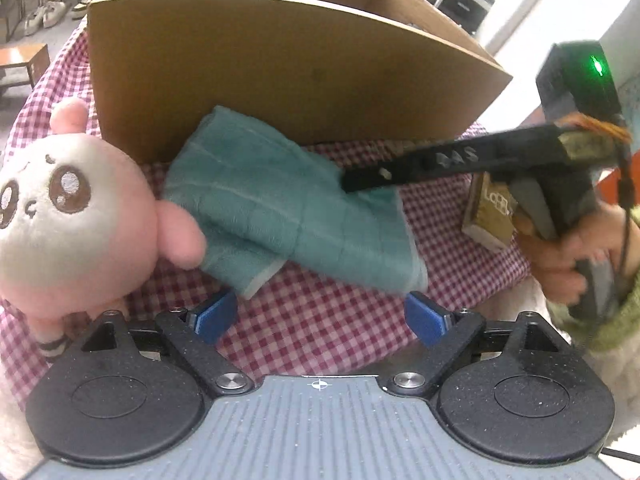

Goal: Organize soft objects
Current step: 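Move the right gripper down to the teal towel and close on its edge, then lift the teal towel with the right gripper and carry it over the box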

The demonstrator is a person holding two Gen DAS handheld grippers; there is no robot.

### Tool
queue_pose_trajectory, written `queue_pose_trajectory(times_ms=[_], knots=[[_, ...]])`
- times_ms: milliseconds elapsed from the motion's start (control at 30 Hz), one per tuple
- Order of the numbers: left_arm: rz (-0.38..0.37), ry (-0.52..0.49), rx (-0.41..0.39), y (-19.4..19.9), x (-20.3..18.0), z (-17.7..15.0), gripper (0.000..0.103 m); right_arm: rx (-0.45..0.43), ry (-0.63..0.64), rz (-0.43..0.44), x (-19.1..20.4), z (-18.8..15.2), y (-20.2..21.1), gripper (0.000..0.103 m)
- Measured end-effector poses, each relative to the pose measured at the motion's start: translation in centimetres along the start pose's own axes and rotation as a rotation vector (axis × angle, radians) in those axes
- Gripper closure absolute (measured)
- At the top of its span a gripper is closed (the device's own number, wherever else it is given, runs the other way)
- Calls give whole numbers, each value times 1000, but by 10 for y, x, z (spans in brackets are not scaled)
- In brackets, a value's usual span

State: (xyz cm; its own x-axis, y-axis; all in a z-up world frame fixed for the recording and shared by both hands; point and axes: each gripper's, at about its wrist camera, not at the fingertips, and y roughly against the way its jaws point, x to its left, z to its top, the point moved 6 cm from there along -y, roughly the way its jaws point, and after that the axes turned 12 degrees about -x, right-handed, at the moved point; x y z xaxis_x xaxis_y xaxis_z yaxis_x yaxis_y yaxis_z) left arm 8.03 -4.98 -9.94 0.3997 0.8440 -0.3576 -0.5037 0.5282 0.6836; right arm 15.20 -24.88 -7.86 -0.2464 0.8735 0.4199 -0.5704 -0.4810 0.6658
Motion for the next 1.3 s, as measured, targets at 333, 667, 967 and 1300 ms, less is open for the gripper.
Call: queue_pose_trajectory(times_ms=[333,667,967,1300], knots=[[-45,16,-27,-3,7,8,9,17,-224,14,-13,-40,34,94],[25,-14,-69,8,9,7,18,-82,-130,32,10,-8,33,46],[43,-15,-104,-5,7,8,27,-105,-40,48,28,0,-17,51],[-5,-17,-127,-14,3,15,37,-134,-138,45,8,-2,3,58]])
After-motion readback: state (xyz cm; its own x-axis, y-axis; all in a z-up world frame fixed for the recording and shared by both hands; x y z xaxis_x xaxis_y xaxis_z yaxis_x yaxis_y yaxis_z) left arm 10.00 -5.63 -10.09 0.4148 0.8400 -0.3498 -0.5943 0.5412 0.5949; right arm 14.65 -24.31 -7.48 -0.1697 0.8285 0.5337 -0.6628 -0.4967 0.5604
